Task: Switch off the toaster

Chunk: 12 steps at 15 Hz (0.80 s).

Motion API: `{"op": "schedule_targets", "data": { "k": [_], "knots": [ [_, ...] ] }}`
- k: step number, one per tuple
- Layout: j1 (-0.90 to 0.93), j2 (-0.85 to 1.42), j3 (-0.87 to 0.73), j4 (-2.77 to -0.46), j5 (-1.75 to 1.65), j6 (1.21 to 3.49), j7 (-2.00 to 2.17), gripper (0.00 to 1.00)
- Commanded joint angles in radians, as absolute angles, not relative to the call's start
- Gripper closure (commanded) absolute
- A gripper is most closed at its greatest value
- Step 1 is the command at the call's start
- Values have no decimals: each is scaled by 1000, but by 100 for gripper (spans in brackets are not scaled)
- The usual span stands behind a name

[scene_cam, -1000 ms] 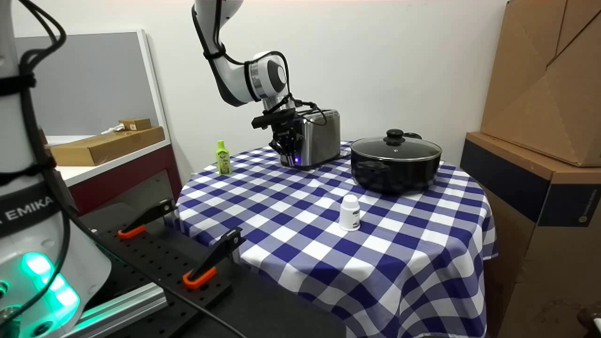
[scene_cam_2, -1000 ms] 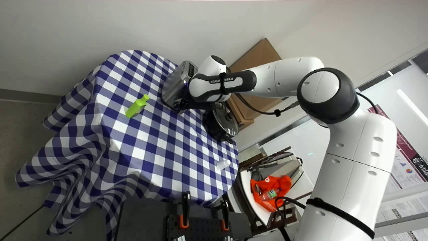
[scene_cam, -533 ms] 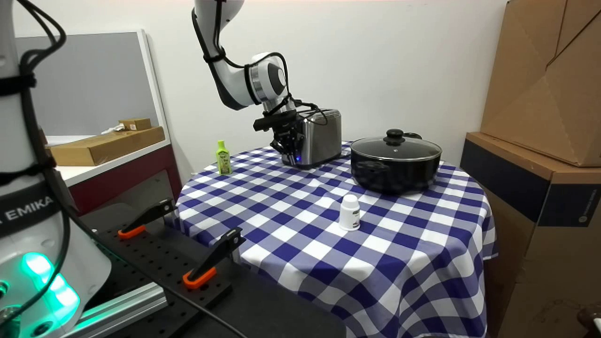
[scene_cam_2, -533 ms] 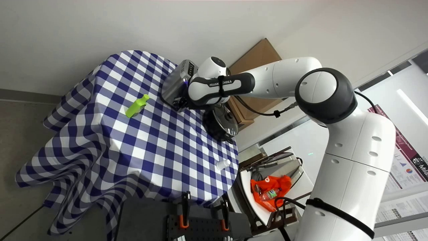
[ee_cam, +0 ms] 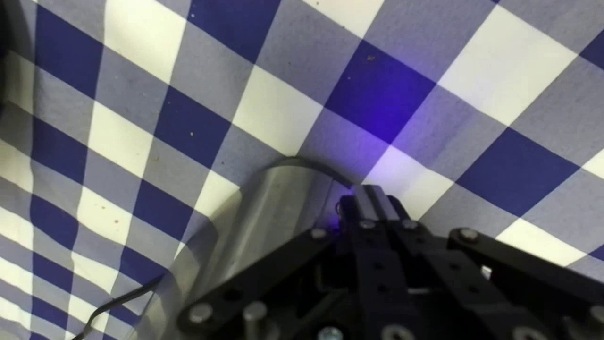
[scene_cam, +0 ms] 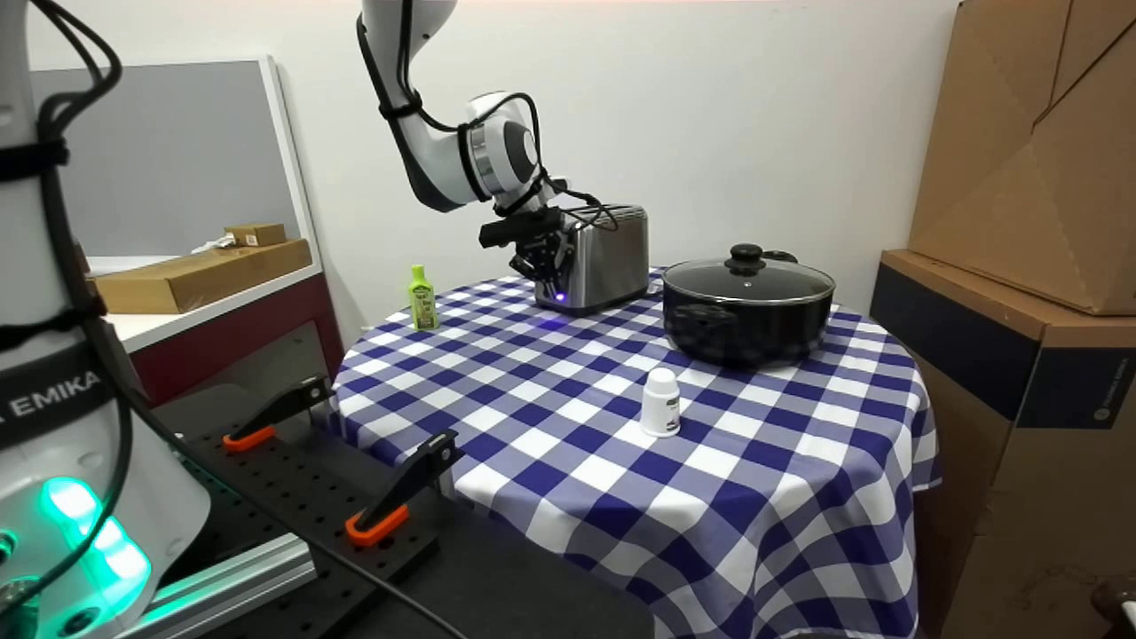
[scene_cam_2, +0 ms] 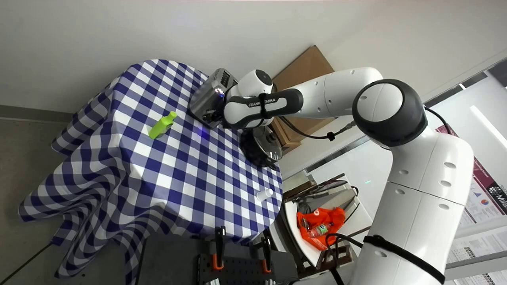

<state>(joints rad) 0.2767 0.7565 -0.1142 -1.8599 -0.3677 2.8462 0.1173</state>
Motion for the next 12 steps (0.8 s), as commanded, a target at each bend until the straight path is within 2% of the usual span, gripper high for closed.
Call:
{"op": "schedule_targets", "data": {
  "k": [1, 5, 12],
  "knots": [
    [300, 707, -152, -1916, -372, 2900, 113, 100],
    [264, 683, -111, -1926, -344, 2840, 68, 100],
    [294, 701, -139, -1933, -365, 2840, 82, 100]
  ]
}}
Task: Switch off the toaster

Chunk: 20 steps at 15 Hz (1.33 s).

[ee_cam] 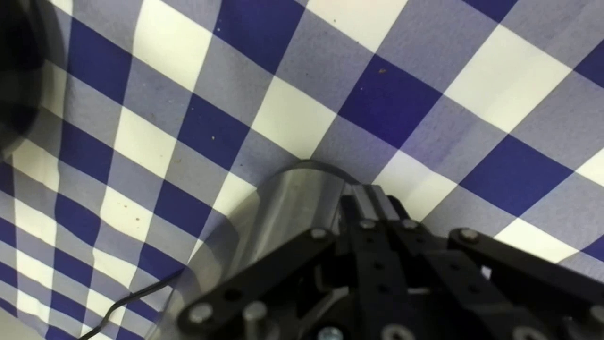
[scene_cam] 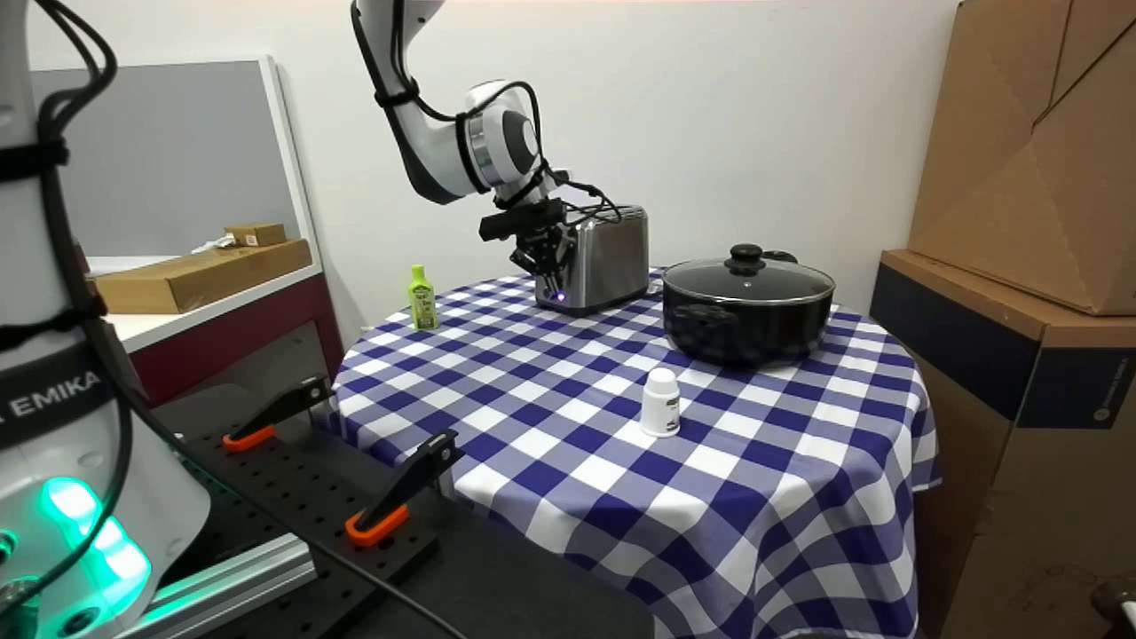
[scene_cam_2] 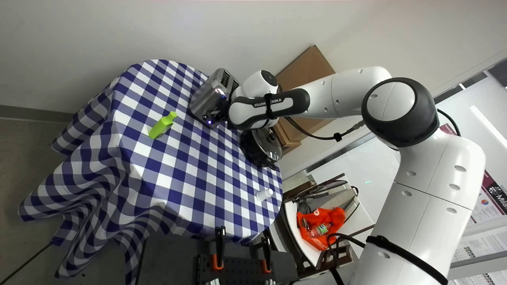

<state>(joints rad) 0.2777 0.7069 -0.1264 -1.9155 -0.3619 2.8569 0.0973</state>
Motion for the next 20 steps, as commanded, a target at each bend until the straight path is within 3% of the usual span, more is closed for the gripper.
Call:
{"op": "schedule_targets", "data": {
  "k": [1, 20],
  "knots": [
    [300, 708, -144, -1934, -369, 2839, 84, 100],
    [471, 809, -315, -1877, -450, 2932, 166, 100]
  ]
}}
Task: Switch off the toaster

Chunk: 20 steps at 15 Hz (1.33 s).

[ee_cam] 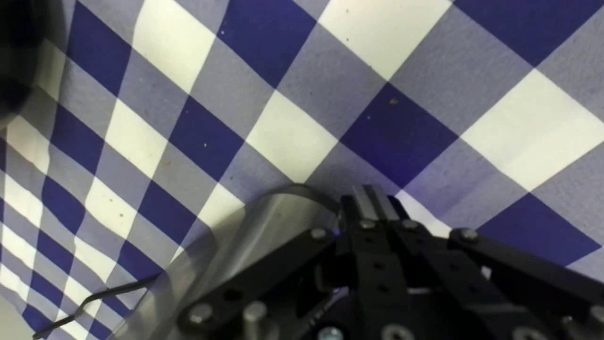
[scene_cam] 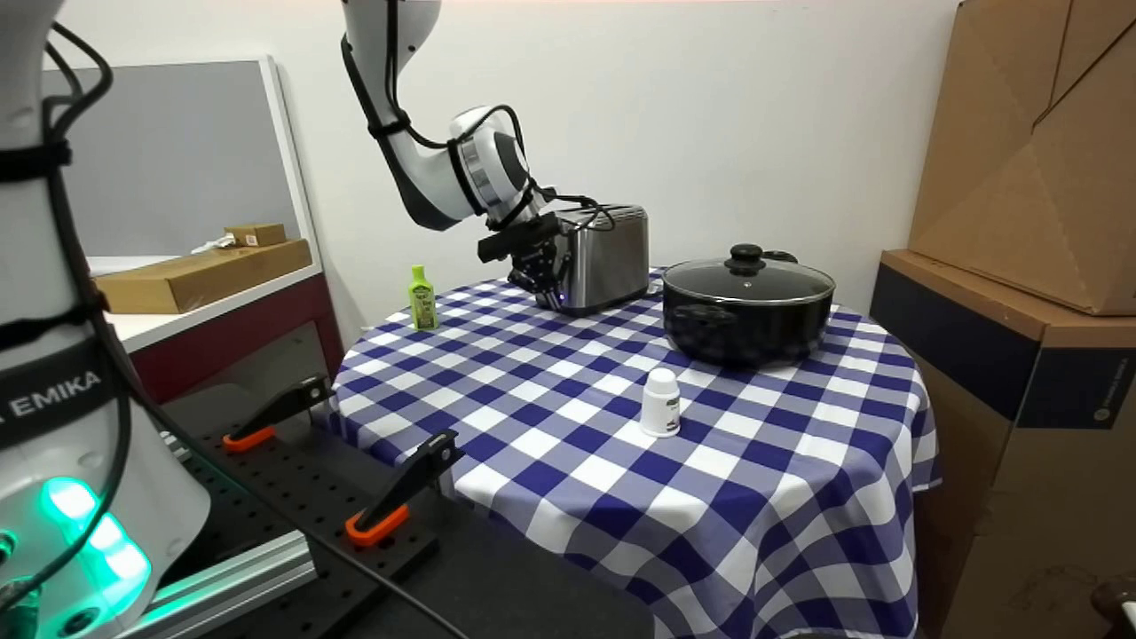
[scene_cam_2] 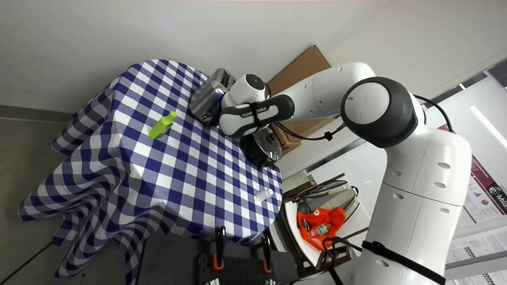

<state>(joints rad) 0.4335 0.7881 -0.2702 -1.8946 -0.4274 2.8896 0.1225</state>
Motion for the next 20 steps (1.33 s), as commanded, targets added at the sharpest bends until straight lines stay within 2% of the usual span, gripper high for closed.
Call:
{"op": "schedule_targets", "data": {
  "k": [1, 6, 9, 15, 20],
  "knots": [
    [484, 810, -331, -1878, -453, 2946, 175, 100],
    [532, 832, -386, -1877, -455, 2976, 195, 100],
    [514, 812, -357, -1893, -439, 2950, 161, 100],
    [303, 637, -135, -1946, -330, 2705, 15, 100],
    [215, 453, -104, -1962, -260, 2408, 92, 100]
  ]
}}
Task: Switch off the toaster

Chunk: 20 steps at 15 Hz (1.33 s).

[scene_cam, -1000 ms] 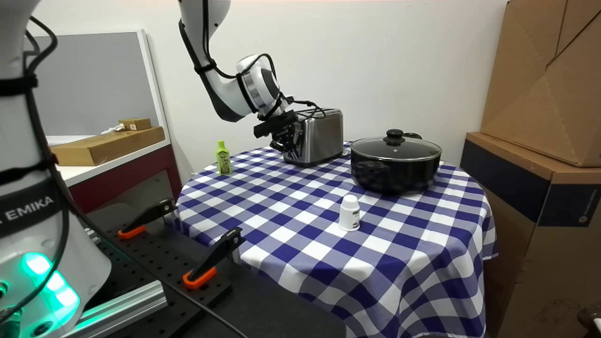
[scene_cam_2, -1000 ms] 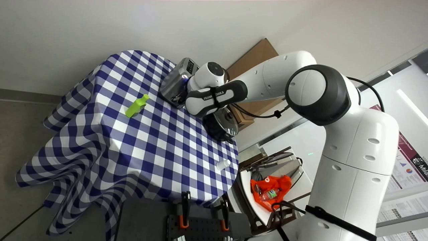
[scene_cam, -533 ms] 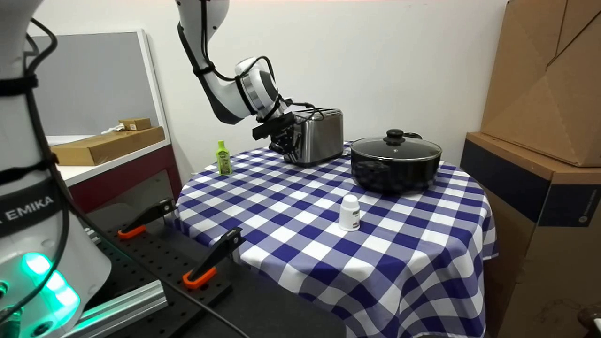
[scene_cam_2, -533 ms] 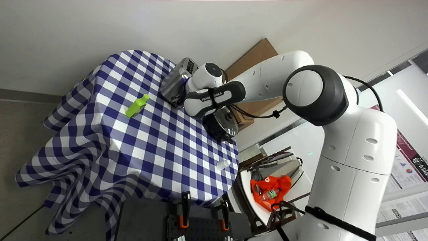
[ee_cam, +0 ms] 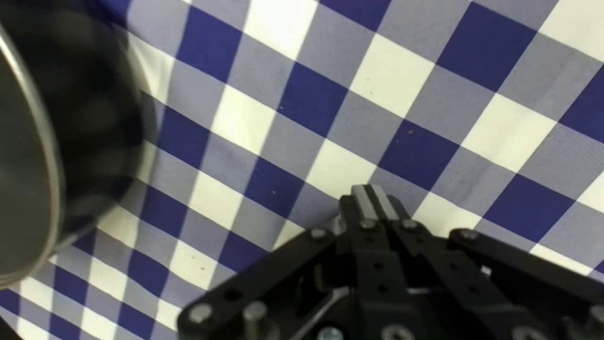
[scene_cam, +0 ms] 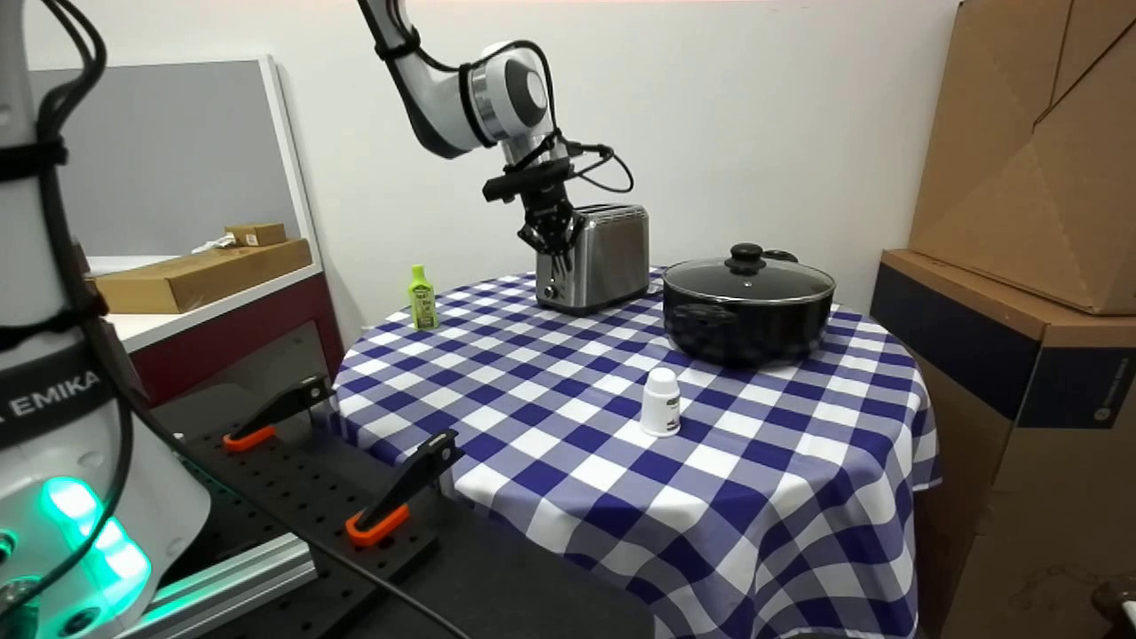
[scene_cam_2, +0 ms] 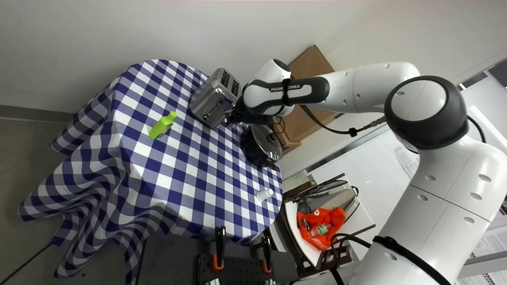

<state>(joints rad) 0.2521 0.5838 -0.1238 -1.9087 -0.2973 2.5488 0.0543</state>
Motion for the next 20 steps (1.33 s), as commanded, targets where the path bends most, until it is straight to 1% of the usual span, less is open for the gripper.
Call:
{"op": "schedule_targets", "data": {
  "k": [1, 5, 9, 14, 17, 18, 20],
  "knots": [
    [208, 408, -101, -1972, -251, 2346, 125, 100],
    [185, 248, -59, -2014, -208, 2181, 211, 100],
    [173, 58, -4, -2110, -173, 2169, 254, 100],
    [136, -150, 28, -2223, -80, 2111, 307, 100],
    [104, -234, 22, -2261, 33, 2032, 295, 100],
    [102, -163, 42, -2211, -19, 2067, 289, 99],
    [87, -208, 39, -2237, 10, 2044, 288, 99]
  ]
}}
